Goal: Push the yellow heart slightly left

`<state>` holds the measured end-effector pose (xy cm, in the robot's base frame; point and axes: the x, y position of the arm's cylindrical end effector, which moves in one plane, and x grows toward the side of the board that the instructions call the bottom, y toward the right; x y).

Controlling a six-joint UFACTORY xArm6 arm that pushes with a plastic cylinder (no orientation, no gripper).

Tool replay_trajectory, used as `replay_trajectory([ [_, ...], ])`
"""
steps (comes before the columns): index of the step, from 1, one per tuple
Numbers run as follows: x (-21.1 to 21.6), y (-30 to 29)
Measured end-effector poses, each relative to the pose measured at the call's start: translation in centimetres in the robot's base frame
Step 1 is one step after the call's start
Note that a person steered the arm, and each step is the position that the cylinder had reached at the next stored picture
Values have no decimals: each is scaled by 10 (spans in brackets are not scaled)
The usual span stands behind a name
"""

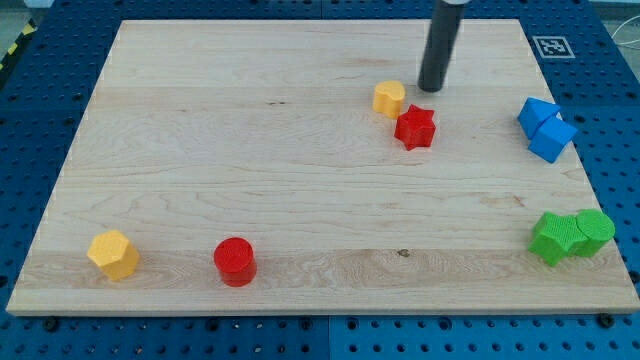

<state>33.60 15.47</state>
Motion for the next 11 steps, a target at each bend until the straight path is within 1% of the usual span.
replay_trajectory([
  [1, 18, 24],
  [2, 38, 25],
  [3, 38, 15],
  [8, 38, -140],
  [9, 37, -133],
  [10, 37, -105],
  [11, 10, -97],
])
